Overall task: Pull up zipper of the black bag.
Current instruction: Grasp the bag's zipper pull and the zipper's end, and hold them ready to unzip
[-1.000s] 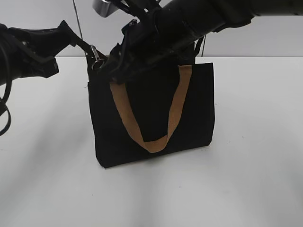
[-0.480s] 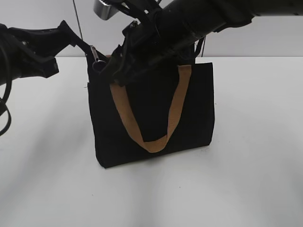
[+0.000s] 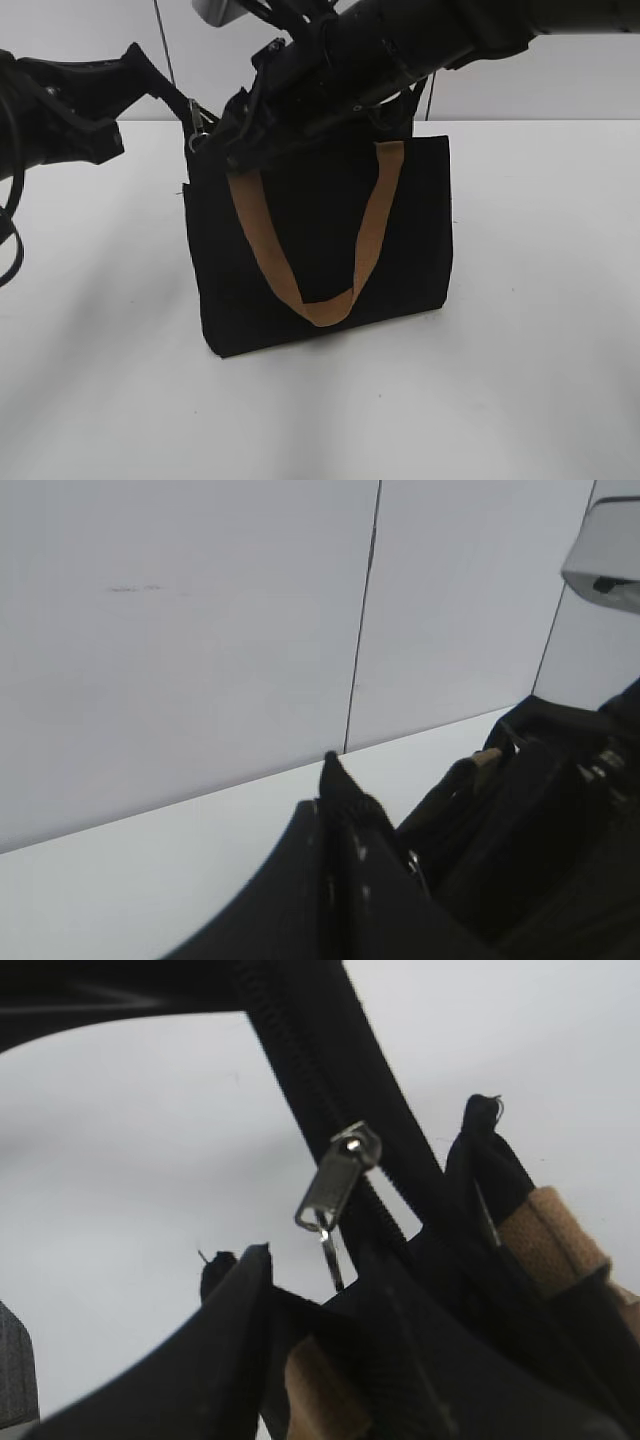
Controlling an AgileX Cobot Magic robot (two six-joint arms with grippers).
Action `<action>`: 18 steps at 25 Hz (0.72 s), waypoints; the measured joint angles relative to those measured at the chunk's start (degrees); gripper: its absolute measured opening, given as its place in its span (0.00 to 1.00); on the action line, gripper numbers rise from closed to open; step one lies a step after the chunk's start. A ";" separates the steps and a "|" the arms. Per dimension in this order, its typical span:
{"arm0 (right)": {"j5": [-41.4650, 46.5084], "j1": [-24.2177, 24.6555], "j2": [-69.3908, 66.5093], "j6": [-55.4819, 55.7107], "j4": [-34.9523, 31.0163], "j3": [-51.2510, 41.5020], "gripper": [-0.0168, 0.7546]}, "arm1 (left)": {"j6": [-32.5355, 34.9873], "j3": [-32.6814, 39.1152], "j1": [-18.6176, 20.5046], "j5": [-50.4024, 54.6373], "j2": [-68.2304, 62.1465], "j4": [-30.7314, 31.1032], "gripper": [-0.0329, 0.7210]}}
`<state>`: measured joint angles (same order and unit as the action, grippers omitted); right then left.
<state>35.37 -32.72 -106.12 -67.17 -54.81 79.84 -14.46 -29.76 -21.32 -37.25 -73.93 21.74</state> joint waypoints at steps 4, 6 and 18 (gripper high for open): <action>0.00 0.00 0.00 0.00 -0.06 0.00 0.26 | 0.00 0.00 0.00 0.00 0.00 0.00 0.03; 0.12 0.00 0.00 0.00 -0.11 0.00 0.13 | 0.00 0.00 0.00 0.00 0.00 0.00 0.03; 4.99 1.04 0.20 3.42 0.90 0.00 0.02 | -0.05 0.00 0.00 9.69 0.00 -0.05 0.03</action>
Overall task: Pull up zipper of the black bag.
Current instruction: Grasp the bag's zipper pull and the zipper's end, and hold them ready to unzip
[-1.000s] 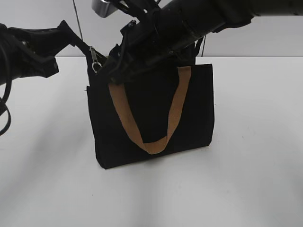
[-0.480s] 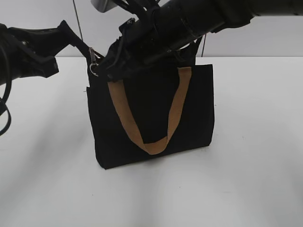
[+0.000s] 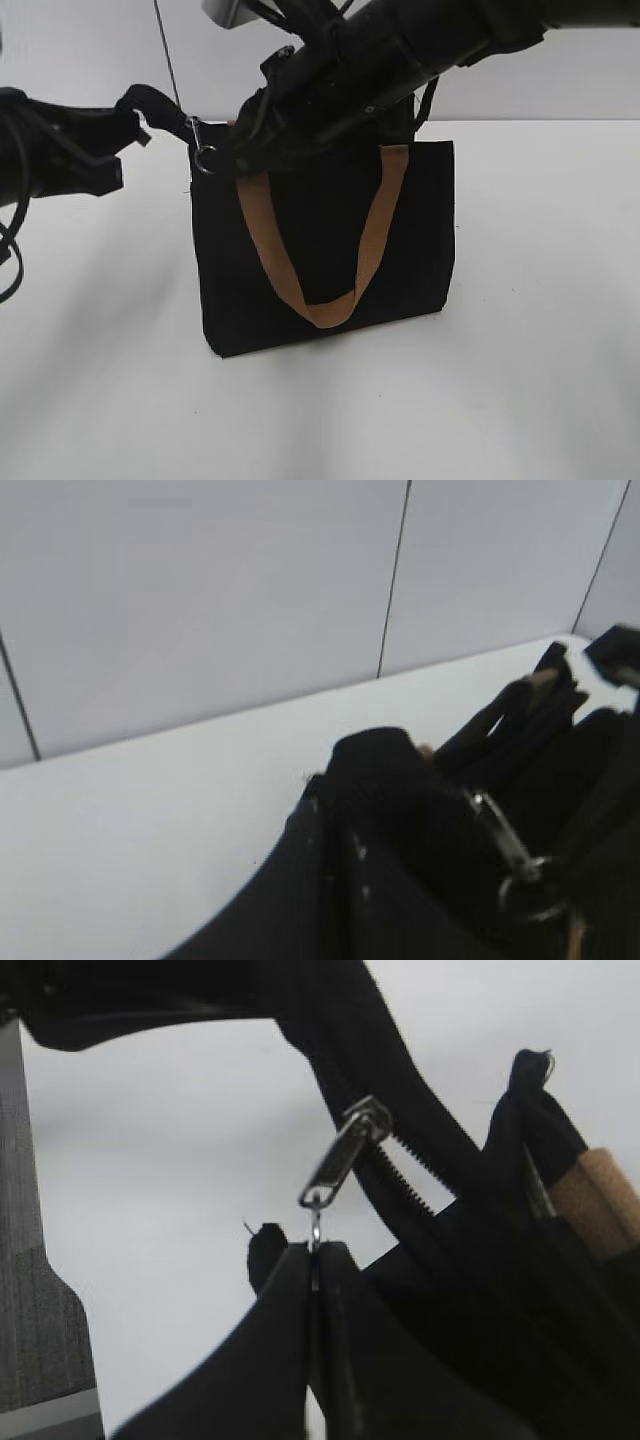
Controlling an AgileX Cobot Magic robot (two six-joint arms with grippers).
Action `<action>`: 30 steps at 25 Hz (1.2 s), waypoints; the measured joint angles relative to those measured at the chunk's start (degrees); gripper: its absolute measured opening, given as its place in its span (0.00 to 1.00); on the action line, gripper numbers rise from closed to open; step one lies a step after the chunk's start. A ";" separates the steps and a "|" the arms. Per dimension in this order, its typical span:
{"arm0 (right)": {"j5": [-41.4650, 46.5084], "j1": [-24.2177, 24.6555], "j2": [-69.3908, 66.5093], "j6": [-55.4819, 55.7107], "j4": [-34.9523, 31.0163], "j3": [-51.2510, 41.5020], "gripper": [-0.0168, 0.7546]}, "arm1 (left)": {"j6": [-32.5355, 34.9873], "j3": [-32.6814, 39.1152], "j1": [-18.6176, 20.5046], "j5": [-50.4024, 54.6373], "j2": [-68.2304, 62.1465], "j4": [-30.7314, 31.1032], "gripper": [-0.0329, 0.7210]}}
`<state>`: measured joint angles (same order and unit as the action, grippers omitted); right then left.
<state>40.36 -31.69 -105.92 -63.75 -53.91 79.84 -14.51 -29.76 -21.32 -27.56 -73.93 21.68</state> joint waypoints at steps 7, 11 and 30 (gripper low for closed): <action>1.09 0.16 1.03 1.49 0.00 0.00 0.02 | 0.00 0.00 0.00 10.94 0.00 -0.16 0.03; 1.33 0.41 1.03 1.96 0.00 0.00 0.02 | 0.00 0.00 0.00 13.41 0.00 -0.16 0.03; 8.45 12.87 1.03 7.60 2.37 0.00 0.02 | 0.00 -0.05 -0.11 16.92 0.00 -0.16 0.03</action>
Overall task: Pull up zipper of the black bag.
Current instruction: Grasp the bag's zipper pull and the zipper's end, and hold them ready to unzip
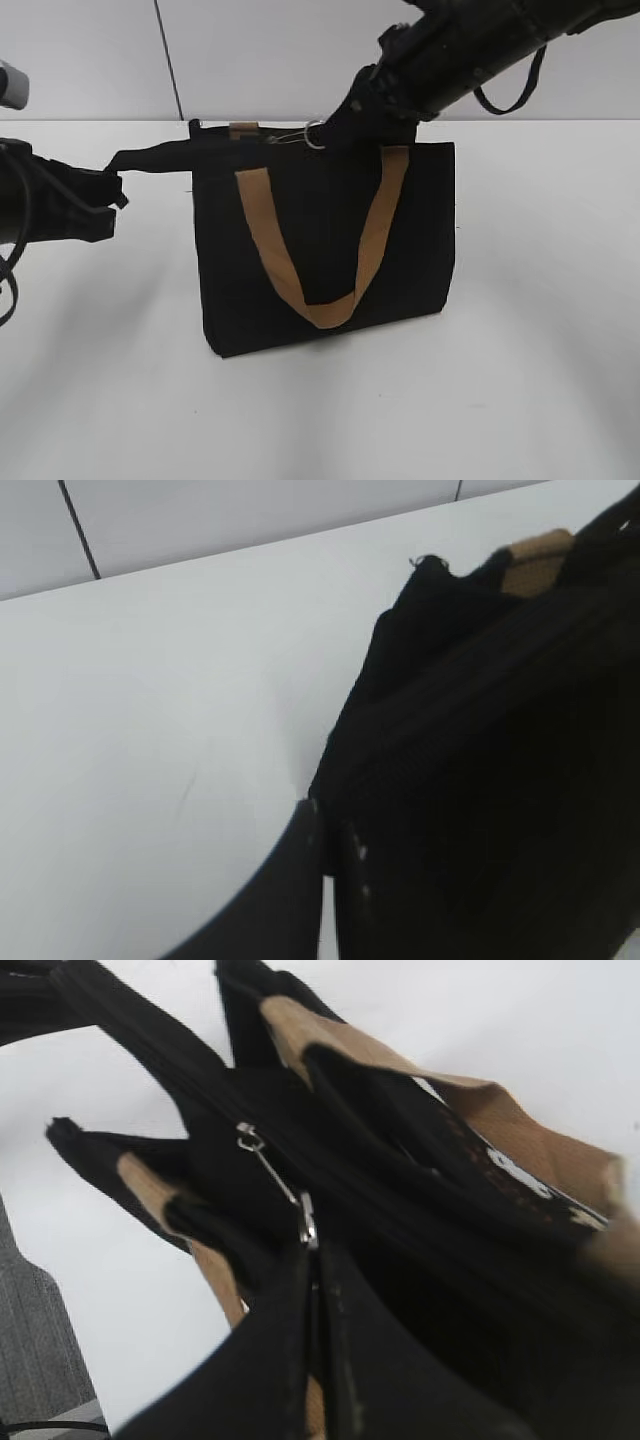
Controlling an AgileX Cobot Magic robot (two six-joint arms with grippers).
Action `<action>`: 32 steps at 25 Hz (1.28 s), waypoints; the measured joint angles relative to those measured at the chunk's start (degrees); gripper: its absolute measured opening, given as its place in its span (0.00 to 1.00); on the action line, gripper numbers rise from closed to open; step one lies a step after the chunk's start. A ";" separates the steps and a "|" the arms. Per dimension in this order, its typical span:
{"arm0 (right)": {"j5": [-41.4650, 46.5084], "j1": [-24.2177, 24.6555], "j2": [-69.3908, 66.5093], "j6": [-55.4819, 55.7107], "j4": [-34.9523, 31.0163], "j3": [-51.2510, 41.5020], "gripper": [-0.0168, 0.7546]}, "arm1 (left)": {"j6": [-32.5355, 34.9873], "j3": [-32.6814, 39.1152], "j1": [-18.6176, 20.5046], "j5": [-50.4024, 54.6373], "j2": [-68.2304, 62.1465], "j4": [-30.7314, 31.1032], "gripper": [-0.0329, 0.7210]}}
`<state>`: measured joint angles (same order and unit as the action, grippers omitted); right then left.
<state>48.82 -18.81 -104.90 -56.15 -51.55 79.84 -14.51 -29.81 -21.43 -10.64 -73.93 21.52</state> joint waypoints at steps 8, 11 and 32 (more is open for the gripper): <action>3.46 8.55 1.89 2.49 2.32 0.00 0.02 | 0.00 0.00 0.00 0.88 0.00 0.00 0.03; 3.75 11.41 3.22 4.22 4.34 0.00 0.02 | 0.00 0.00 0.00 0.90 0.00 0.00 0.03; 7.83 8.38 6.92 14.83 12.87 0.00 0.48 | 0.00 -4.48 -0.02 27.27 7.12 -17.51 0.60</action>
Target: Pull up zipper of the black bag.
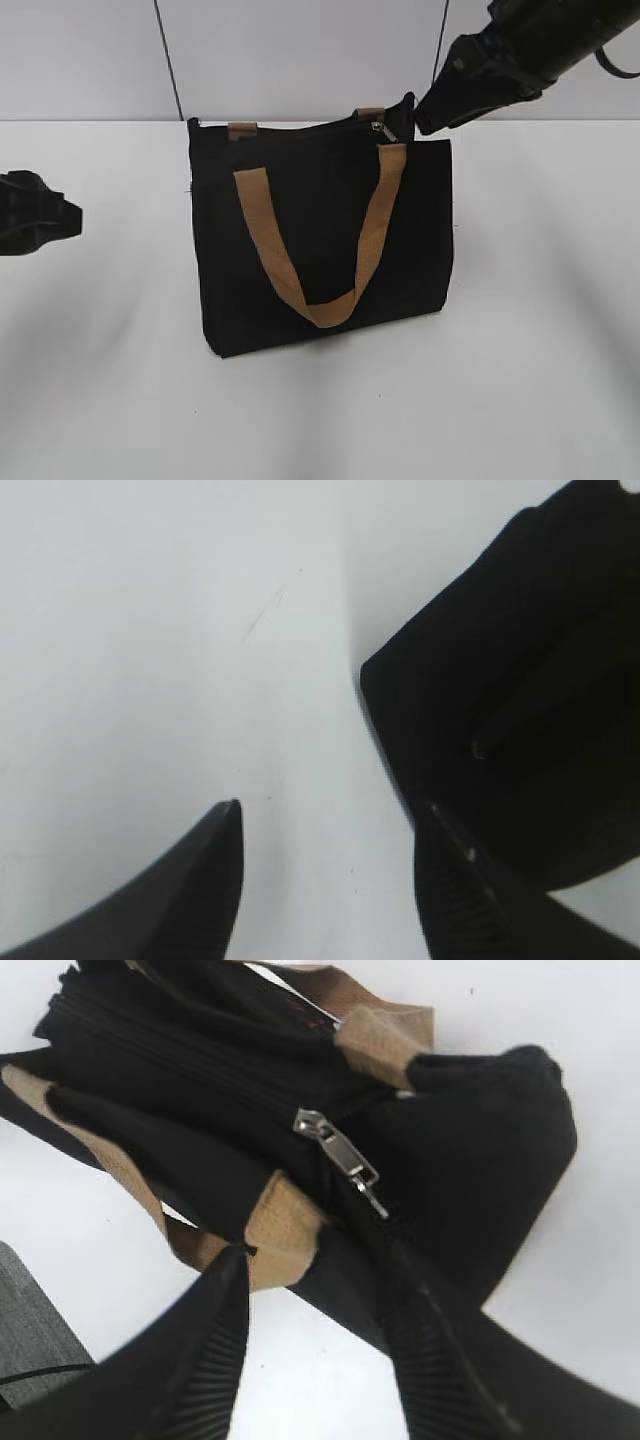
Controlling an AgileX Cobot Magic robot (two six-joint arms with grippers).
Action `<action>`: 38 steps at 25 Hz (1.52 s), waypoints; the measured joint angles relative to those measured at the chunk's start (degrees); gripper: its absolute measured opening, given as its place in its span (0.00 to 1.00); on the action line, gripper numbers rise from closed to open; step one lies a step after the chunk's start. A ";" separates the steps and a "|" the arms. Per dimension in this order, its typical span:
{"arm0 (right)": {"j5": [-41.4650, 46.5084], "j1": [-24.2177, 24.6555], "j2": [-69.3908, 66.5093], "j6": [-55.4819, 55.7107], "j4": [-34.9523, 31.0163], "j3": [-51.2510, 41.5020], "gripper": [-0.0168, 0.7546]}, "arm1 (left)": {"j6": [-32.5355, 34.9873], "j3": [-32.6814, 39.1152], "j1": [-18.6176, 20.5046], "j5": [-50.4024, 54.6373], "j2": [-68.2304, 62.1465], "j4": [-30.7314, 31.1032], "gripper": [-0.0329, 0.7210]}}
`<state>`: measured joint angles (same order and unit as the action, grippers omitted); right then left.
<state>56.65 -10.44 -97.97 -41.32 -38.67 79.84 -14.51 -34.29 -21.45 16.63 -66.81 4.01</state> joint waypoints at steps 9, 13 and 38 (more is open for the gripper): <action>2.32 0.00 8.38 4.41 2.43 -3.54 0.49 | 0.75 -3.05 0.00 17.33 10.13 -3.18 0.60; 2.14 0.00 15.01 4.47 2.50 -11.76 0.49 | 3.42 -3.12 0.00 23.29 17.64 -3.37 0.60; -0.45 0.00 76.98 28.76 24.05 -45.24 0.49 | 9.15 1.98 0.00 42.28 53.85 -3.33 0.60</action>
<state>56.20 -10.44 -21.00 -12.56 -14.62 34.61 -5.36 -32.32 -21.45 58.91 -12.96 0.68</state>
